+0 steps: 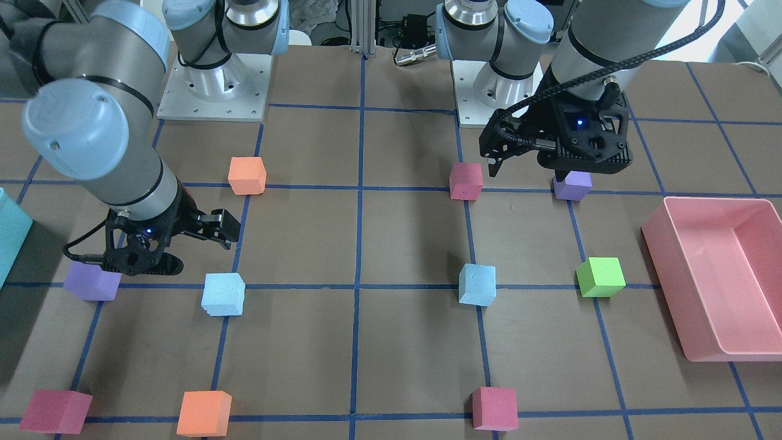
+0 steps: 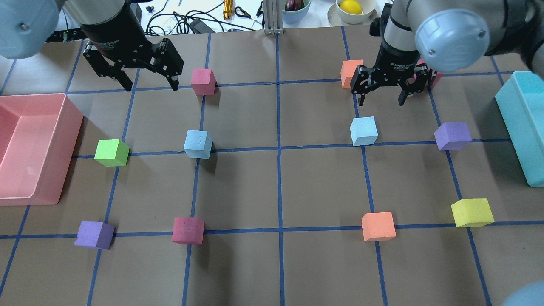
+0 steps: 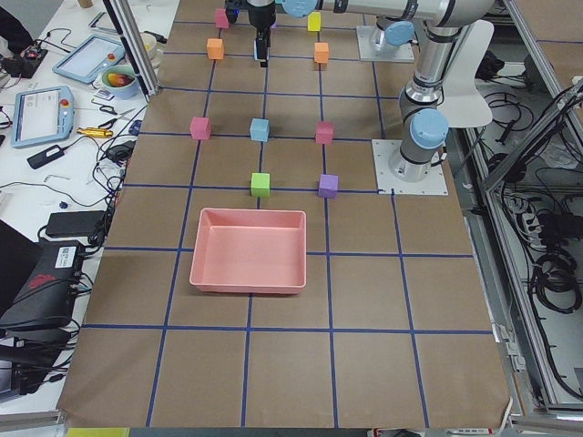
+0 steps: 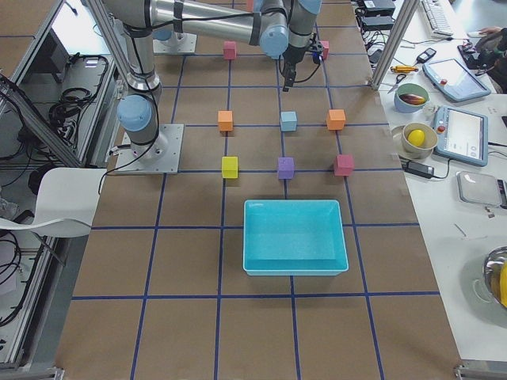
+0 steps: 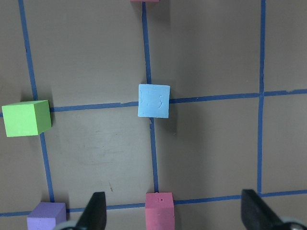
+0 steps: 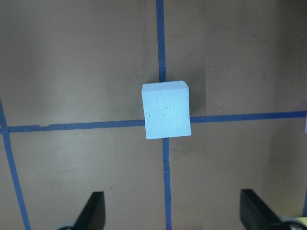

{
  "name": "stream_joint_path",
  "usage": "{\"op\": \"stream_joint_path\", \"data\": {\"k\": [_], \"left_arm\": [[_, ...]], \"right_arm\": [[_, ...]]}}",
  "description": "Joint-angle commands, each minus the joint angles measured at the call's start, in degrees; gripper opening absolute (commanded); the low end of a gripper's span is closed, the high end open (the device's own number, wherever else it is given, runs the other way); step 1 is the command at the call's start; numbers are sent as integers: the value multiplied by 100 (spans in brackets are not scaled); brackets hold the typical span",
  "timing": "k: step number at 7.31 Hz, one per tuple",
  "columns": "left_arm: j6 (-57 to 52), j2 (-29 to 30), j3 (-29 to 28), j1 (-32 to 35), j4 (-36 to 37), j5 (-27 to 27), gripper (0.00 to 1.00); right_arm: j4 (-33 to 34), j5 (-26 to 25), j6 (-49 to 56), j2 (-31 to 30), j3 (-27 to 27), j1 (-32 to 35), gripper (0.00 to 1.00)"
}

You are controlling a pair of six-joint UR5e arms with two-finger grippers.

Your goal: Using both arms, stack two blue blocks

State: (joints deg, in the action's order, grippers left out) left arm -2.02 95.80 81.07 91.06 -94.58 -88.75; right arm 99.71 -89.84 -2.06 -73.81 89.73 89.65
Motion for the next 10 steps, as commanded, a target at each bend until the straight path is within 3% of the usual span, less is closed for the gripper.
{"op": "stream_joint_path", "data": {"k": [1,6,9,10], "left_arm": [[0,0,-4,0,1,7,100],[-9,0,-4,0,1,7,100],[-9,0,5,0,1,7,100],[-9,0,5,0,1,7,100]], "right_arm": [[767,11,186,523,194,0,100],[1278,28,698,1342,255,9,100],[1847,-16,1014,1352,711,8,99],[2207,-24,1023,1343,887,0,39]]}}
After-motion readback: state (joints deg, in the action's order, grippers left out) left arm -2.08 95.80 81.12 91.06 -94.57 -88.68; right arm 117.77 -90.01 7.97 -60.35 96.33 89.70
